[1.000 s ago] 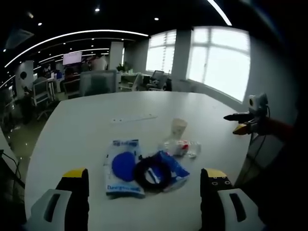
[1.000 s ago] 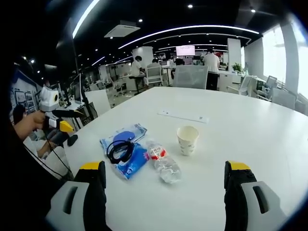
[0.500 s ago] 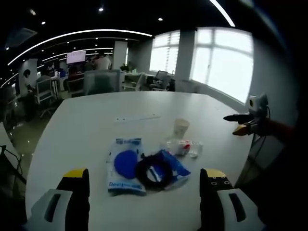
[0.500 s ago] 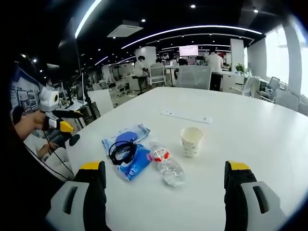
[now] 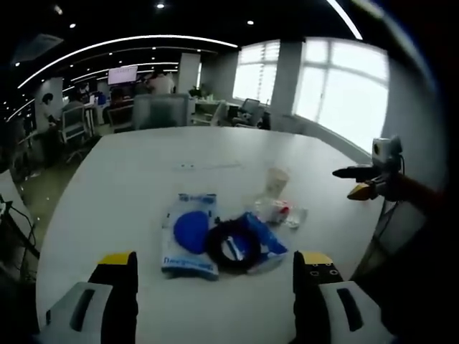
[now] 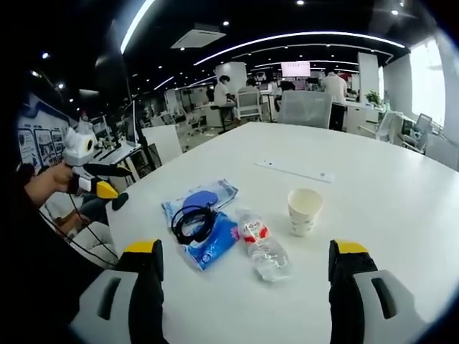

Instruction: Arrange the tabletop items into an orderly group along one side of the table until the central work area is clear of visible clutter.

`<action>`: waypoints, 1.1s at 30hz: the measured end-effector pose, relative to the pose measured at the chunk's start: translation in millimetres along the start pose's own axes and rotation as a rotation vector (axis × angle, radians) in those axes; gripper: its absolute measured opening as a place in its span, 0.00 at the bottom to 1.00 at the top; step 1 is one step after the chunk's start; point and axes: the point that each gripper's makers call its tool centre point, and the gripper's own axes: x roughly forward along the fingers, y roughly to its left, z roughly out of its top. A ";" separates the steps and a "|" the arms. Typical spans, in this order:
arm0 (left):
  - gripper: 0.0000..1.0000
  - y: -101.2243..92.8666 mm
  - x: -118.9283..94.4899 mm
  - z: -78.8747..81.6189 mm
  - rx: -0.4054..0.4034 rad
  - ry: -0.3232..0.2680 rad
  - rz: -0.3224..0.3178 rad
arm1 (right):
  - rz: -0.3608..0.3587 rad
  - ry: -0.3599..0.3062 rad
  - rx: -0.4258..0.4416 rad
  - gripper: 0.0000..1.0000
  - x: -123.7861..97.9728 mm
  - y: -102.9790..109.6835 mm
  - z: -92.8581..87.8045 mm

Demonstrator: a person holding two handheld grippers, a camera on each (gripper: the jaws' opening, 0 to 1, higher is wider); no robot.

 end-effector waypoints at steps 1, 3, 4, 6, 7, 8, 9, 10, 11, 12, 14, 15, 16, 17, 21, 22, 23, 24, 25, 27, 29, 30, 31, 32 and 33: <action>0.87 -0.1 -0.1 -0.6 -0.002 0.002 0.000 | -0.001 0.000 0.000 0.90 0.0 -0.2 0.1; 0.85 0.2 -0.2 -1.5 -0.005 0.005 0.001 | -0.001 0.005 -0.002 0.89 0.1 -0.4 -0.7; 0.85 0.5 -0.2 -1.7 -0.005 0.006 0.002 | -0.001 0.006 -0.002 0.89 0.0 -0.1 -0.9; 0.85 3.0 0.2 -1.6 -0.003 0.006 0.008 | 0.000 0.007 0.000 0.87 0.7 0.0 -1.5; 0.84 3.4 0.2 -1.9 0.001 0.011 0.010 | 0.001 0.011 0.001 0.86 1.2 0.1 -2.5; 0.84 3.9 0.3 -1.6 0.004 0.012 0.010 | 0.002 0.014 -0.003 0.86 1.9 0.3 -3.1; 0.84 4.4 0.4 -1.5 0.004 0.012 0.011 | 0.003 0.014 -0.003 0.85 2.2 0.2 -3.1; 0.83 4.8 0.5 -1.5 0.003 0.012 0.012 | 0.003 0.014 -0.003 0.85 2.5 0.1 -3.1; 0.82 5.3 0.6 -1.4 0.003 0.012 0.012 | 0.003 0.014 -0.003 0.84 2.8 0.0 -3.1; 0.81 5.4 0.6 -1.3 0.003 0.012 0.013 | 0.003 0.014 -0.003 0.84 3.3 0.0 -3.0; 0.80 5.8 0.6 -1.3 0.000 0.014 0.017 | 0.005 0.011 -0.004 0.81 4.7 0.3 -1.7; 0.80 6.3 0.6 -1.3 -0.002 0.014 0.019 | 0.004 0.011 -0.003 0.79 5.2 0.0 -1.2; 0.79 6.5 0.6 -1.3 -0.001 0.015 0.019 | 0.002 0.011 -0.003 0.78 5.6 -0.4 -0.8; 0.78 6.7 0.5 -1.3 -0.001 0.015 0.019 | 0.002 0.010 -0.003 0.77 6.0 -0.8 -0.2; 0.75 9.2 1.3 -0.1 -0.007 0.010 0.015 | 0.001 0.007 -0.001 0.74 8.5 -3.0 1.0; 0.75 8.6 1.3 0.7 -0.012 0.006 0.011 | 0.002 0.006 0.001 0.72 8.9 -2.9 0.6; 0.75 9.8 1.7 1.2 -0.008 0.006 0.016 | 0.002 0.007 0.001 0.71 9.1 -2.4 -0.1; 0.74 9.1 1.8 1.7 -0.007 0.005 0.015 | 0.003 0.008 0.001 0.68 8.9 -2.3 -0.6; 0.73 8.3 2.0 1.8 -0.003 0.006 0.014 | 0.000 0.005 0.000 0.66 8.1 -3.7 -0.7; 0.73 6.9 2.3 1.5 0.004 0.011 0.009 | -0.006 0.005 0.003 0.63 7.0 -5.2 -1.3; 0.73 5.2 2.7 1.8 0.005 0.013 0.006 | -0.009 0.000 0.006 0.62 5.1 -5.3 -0.6; 0.72 4.4 2.8 2.2 0.003 0.013 0.006 | -0.010 -0.001 0.006 0.62 4.1 -5.2 -0.4; 0.72 3.6 2.9 3.6 0.007 0.006 0.007 | -0.011 -0.003 0.009 0.61 2.2 -5.7 0.0; 0.70 3.1 2.9 4.1 0.007 0.004 0.005 | -0.013 -0.002 0.009 0.58 1.7 -6.6 -0.3; 0.69 2.5 2.9 4.6 0.008 0.001 0.004 | -0.015 -0.001 0.009 0.56 1.2 -7.5 -0.6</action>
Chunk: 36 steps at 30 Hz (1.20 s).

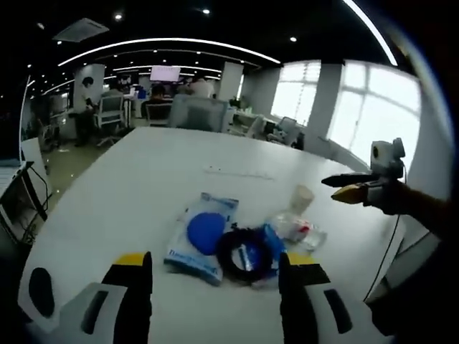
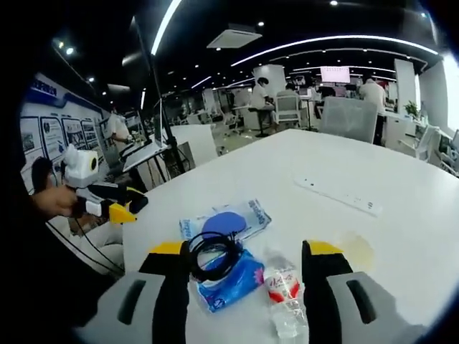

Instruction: Arrange the tabletop items into an orderly group along one side of the table until the central work area is clear of visible clutter.

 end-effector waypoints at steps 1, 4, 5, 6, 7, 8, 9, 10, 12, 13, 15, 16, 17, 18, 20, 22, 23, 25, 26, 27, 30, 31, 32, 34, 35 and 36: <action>0.67 0.9 -0.1 -0.3 0.004 0.000 0.002 | -0.001 0.000 0.002 0.55 -0.2 0.0 -0.1; 0.65 3.5 -3.4 -3.4 0.001 0.005 0.020 | 0.005 0.000 0.000 0.54 -0.9 2.6 1.2; 0.64 4.0 -5.5 -4.1 -0.007 0.004 0.025 | 0.006 0.002 0.000 0.53 -0.3 2.7 0.4; 0.63 4.8 -6.7 -4.5 -0.008 0.006 0.029 | 0.008 0.000 0.000 0.53 0.0 3.6 1.1; 0.62 4.9 -7.4 -4.6 -0.009 0.006 0.032 | 0.009 0.000 0.001 0.53 0.1 4.0 1.3; 0.60 5.1 -8.9 -4.4 -0.010 0.005 0.034 | 0.009 0.000 -0.002 0.52 0.6 5.1 2.0; 0.58 5.8 -10.2 -4.3 -0.012 0.003 0.038 | 0.015 -0.001 -0.005 0.51 2.4 4.1 2.6; 0.57 7.0 -11.9 -5.8 -0.017 0.005 0.046 | 0.021 0.000 -0.005 0.50 3.8 4.2 2.9; 0.53 6.7 -13.0 -7.0 -0.023 0.005 0.050 | 0.030 0.000 -0.008 0.48 6.4 6.8 3.8; 0.51 6.5 -13.2 -7.3 -0.026 0.005 0.051 | 0.037 0.000 -0.011 0.48 8.5 8.0 4.0; 0.47 6.4 -14.0 -8.7 -0.031 0.007 0.059 | 0.043 0.002 -0.013 0.48 10.5 9.4 3.8; 0.46 6.4 -14.2 -9.5 -0.034 0.010 0.061 | 0.046 0.004 -0.015 0.48 11.5 10.0 3.8; 0.45 6.4 -14.5 -10.2 -0.037 0.012 0.064 | 0.049 0.005 -0.016 0.47 12.4 10.7 3.7; 0.45 8.1 -13.6 -17.8 -0.055 0.036 0.075 | 0.079 0.030 -0.011 0.47 19.6 17.1 1.8; 0.45 11.2 -13.5 -26.2 -0.071 0.055 0.096 | 0.117 0.043 -0.036 0.45 29.9 25.7 4.0; 0.45 10.5 -12.0 -30.7 -0.090 0.060 0.108 | 0.143 0.051 -0.055 0.45 36.5 30.3 6.3; 0.44 8.9 -10.1 -35.8 -0.096 0.075 0.107 | 0.157 0.049 -0.065 0.45 41.1 32.7 9.1; 0.43 7.7 -7.5 -40.1 -0.117 0.084 0.122 | 0.191 0.051 -0.073 0.44 51.9 40.1 13.8; 0.42 8.8 -7.1 -41.8 -0.123 0.089 0.134 | 0.200 0.046 -0.070 0.44 54.1 41.3 15.8; 0.41 9.8 -6.7 -43.5 -0.129 0.094 0.147 | 0.210 0.040 -0.067 0.43 56.2 42.5 17.9; 0.38 7.5 -3.6 -41.7 -0.183 0.051 0.181 | 0.270 0.019 -0.078 0.41 71.7 54.7 32.8; 0.37 7.4 -2.4 -43.4 -0.184 0.049 0.185 | 0.288 0.021 -0.087 0.40 77.2 59.0 35.1; 0.36 9.9 -2.1 -46.7 -0.196 0.059 0.215 | 0.307 0.024 -0.099 0.40 84.4 63.6 37.8; 0.33 14.6 -4.5 -39.7 -0.183 0.008 0.259 | 0.332 0.020 -0.101 0.39 101.9 70.3 45.0; 0.32 17.9 -4.0 -40.8 -0.254 -0.024 0.275 | 0.344 0.023 -0.116 0.39 108.2 74.8 47.4; 0.32 18.8 -2.1 -46.7 -0.259 -0.011 0.279 | 0.362 0.022 -0.135 0.38 117.7 77.3 50.8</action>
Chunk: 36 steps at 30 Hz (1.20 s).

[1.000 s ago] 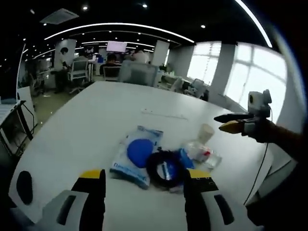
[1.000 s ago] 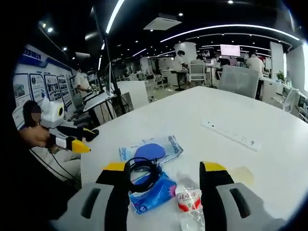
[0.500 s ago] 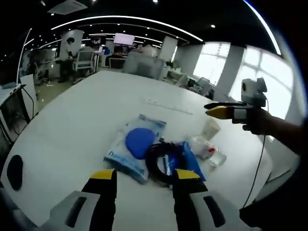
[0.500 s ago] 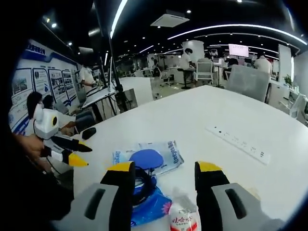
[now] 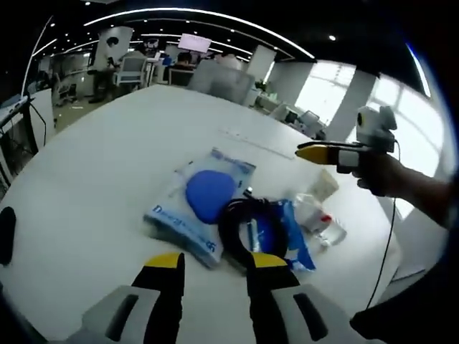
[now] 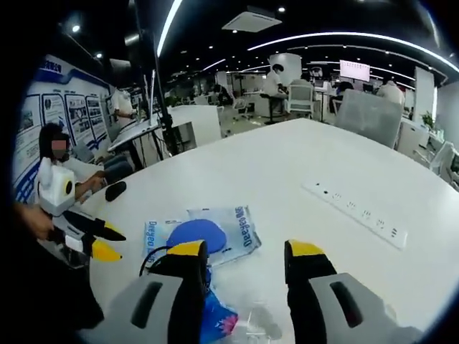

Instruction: Arrange the tabletop items into an orderly group along one side of the table until the central work area is clear of visible clutter.

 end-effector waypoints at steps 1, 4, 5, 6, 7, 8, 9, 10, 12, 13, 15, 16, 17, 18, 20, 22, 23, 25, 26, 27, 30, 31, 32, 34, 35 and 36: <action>0.32 3.3 2.0 -6.4 -0.013 0.006 0.022 | 0.014 0.017 -0.026 0.37 15.0 -2.9 2.9; 0.29 -1.2 13.2 -17.4 -0.072 0.020 0.035 | 0.031 0.037 -0.055 0.35 35.9 -7.7 7.7; 0.28 -2.8 16.1 -18.0 -0.073 0.021 0.038 | 0.033 0.040 -0.062 0.35 47.0 -12.1 10.5; 0.27 -5.8 21.3 -23.4 -0.095 0.043 0.041 | 0.040 0.044 -0.064 0.35 54.8 -12.9 11.9; 0.27 -7.2 24.2 -28.8 -0.106 0.055 0.044 | 0.066 0.040 -0.062 0.35 65.7 -9.8 15.6; 0.27 -7.4 25.4 -31.7 -0.110 0.060 0.046 | 0.064 0.039 -0.072 0.35 70.5 -10.2 15.3; 0.26 -9.2 36.5 -47.5 -0.131 0.093 0.041 | 0.063 0.053 -0.075 0.35 92.6 -16.0 15.1; 0.25 -8.9 44.1 -54.1 -0.143 0.110 0.037 | 0.049 0.064 -0.075 0.35 97.3 -19.4 11.1; 0.23 -5.7 59.6 -61.7 -0.192 0.141 0.034 | 0.024 0.093 -0.097 0.34 120.6 -31.8 3.5; 0.23 -7.1 63.2 -62.8 -0.202 0.149 0.030 | 0.024 0.100 -0.096 0.32 126.7 -34.2 0.9; 0.22 -7.7 68.9 -67.2 -0.223 0.171 0.027 | 0.011 0.122 -0.074 0.30 138.2 -38.0 -4.9; 0.22 -7.5 69.7 -68.9 -0.226 0.180 0.026 | 0.007 0.126 -0.071 0.30 142.7 -39.3 -6.7; 0.22 -5.2 76.5 -78.2 -0.233 0.203 0.014 | -0.019 0.138 -0.075 0.29 155.9 -43.7 -11.8; 0.22 -5.5 77.3 -78.7 -0.233 0.208 0.012 | -0.018 0.141 -0.071 0.29 158.4 -43.8 -12.7; 0.22 -7.9 80.6 -77.8 -0.239 0.226 0.009 | -0.033 0.153 -0.063 0.26 166.0 -44.1 -16.1; 0.21 -4.5 86.9 -76.2 -0.247 0.232 0.012 | -0.050 0.160 -0.052 0.24 175.3 -46.1 -22.5; 0.20 -1.9 90.1 -79.6 -0.250 0.242 0.013 | -0.050 0.172 -0.064 0.23 181.2 -46.0 -26.7; 0.19 -2.2 90.2 -81.0 -0.251 0.244 0.018 | -0.053 0.178 -0.070 0.21 183.6 -45.3 -27.6; 0.19 -0.2 91.8 -81.1 -0.255 0.244 0.020 | -0.055 0.181 -0.076 0.20 185.3 -45.9 -28.9; 0.19 0.7 92.8 -81.5 -0.258 0.246 0.022 | -0.055 0.186 -0.098 0.19 188.6 -47.7 -31.5; 0.16 0.7 95.7 -84.6 -0.278 0.262 0.016 | -0.049 0.179 -0.095 0.18 191.8 -48.7 -34.5; 0.15 0.7 96.2 -85.3 -0.279 0.264 0.016 | -0.046 0.179 -0.093 0.18 192.5 -48.1 -35.1; 0.15 0.9 97.9 -86.4 -0.280 0.270 0.016 | -0.043 0.178 -0.092 0.18 193.2 -47.5 -35.6; 0.14 1.7 98.7 -87.1 -0.279 0.275 0.018 | -0.034 0.187 -0.091 0.16 196.1 -47.9 -39.5; 0.13 2.2 99.9 -87.6 -0.282 0.278 0.017 | -0.025 0.189 -0.084 0.15 197.8 -47.0 -40.9; 0.13 1.1 100.6 -88.3 -0.283 0.284 0.016 | -0.023 0.190 -0.079 0.14 199.2 -46.8 -42.0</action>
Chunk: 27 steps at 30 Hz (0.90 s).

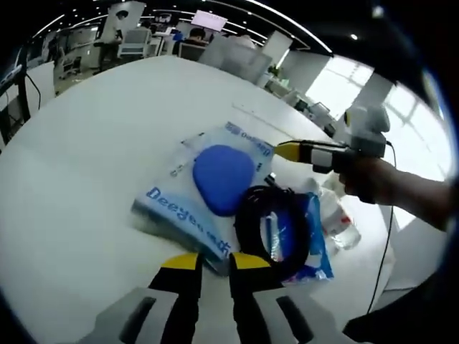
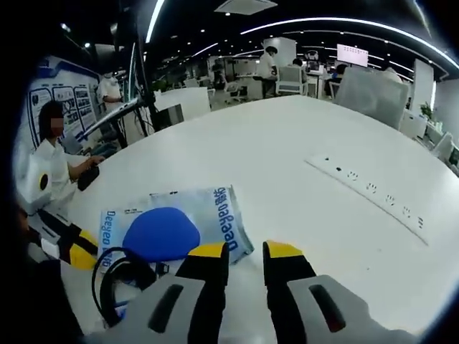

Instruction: Arrange the tabletop items into an orderly group along one side of the table until the central work area is clear of visible clutter.

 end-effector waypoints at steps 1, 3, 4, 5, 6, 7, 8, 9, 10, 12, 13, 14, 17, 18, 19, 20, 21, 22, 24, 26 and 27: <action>0.13 -0.5 0.8 -0.9 -0.007 0.007 -0.003 | 0.003 0.003 0.002 0.14 0.5 1.3 -0.3; 0.12 -0.5 2.5 -0.9 -0.026 0.010 -0.010 | 0.019 0.010 0.010 0.09 3.2 3.4 -2.6; 0.11 -0.2 3.2 -1.8 -0.032 0.018 -0.011 | 0.022 0.017 0.010 0.08 4.6 3.7 -4.4; 0.09 -1.2 4.3 -2.9 -0.036 0.029 -0.020 | 0.017 0.019 0.007 0.06 6.1 2.0 -6.1; 0.08 -1.2 4.8 -3.3 -0.035 0.034 -0.022 | 0.017 0.021 0.011 0.04 6.3 1.3 -6.9; 0.08 -2.4 5.4 -3.3 -0.026 0.035 -0.030 | 0.019 0.025 0.026 0.03 4.5 1.1 -7.7; 0.07 -1.6 6.3 -3.6 -0.020 0.038 -0.030 | 0.025 0.020 0.034 0.02 3.1 1.0 -7.0; 0.07 -1.5 6.6 -3.5 -0.018 0.040 -0.031 | 0.027 0.018 0.044 0.01 2.8 0.0 -6.7; 0.07 -1.8 7.0 -2.8 -0.015 0.039 -0.033 | 0.027 0.017 0.041 0.00 2.0 -0.5 -6.5; 0.05 -2.9 6.9 -2.3 -0.014 0.039 -0.039 | 0.028 0.016 0.037 0.00 1.1 -0.5 -6.8; 0.03 -3.3 6.7 -1.9 -0.015 0.038 -0.040 | 0.029 0.017 0.038 0.00 0.9 -0.3 -7.2; 0.02 -3.7 6.5 -0.6 -0.015 0.033 -0.041 | 0.027 0.017 0.037 0.00 0.4 -1.3 -7.6; 0.00 -3.7 5.7 1.0 -0.016 0.031 -0.035 | 0.028 0.018 0.030 0.00 -2.0 -1.8 -8.8; 0.00 -2.7 5.2 2.2 -0.009 0.025 -0.028 | 0.028 0.019 0.023 0.00 -2.8 -1.5 -8.9; 0.00 -1.6 4.3 3.5 0.007 0.021 -0.021 | 0.029 0.021 0.013 0.00 -3.6 -1.1 -9.1; 0.00 -1.4 3.8 4.9 0.017 0.016 -0.019 | 0.029 0.022 0.008 0.00 -4.2 -0.7 -9.2; 0.00 -0.8 2.6 6.1 0.027 0.013 -0.014 | 0.031 0.024 0.002 0.00 -4.9 0.1 -9.4; 0.00 -0.6 1.9 6.6 0.039 0.013 -0.013 | 0.032 0.025 -0.002 0.00 -5.9 0.2 -10.0; 0.00 2.4 1.9 8.1 0.043 0.009 -0.007 | 0.034 0.026 -0.007 0.00 -10.4 0.5 -10.5; 0.00 3.4 1.7 13.9 0.047 -0.004 -0.006 | 0.030 0.025 -0.017 0.00 -12.6 -0.1 -12.5; 0.00 3.9 1.4 15.5 0.060 -0.008 -0.004 | 0.029 0.021 -0.016 0.00 -15.1 0.0 -11.7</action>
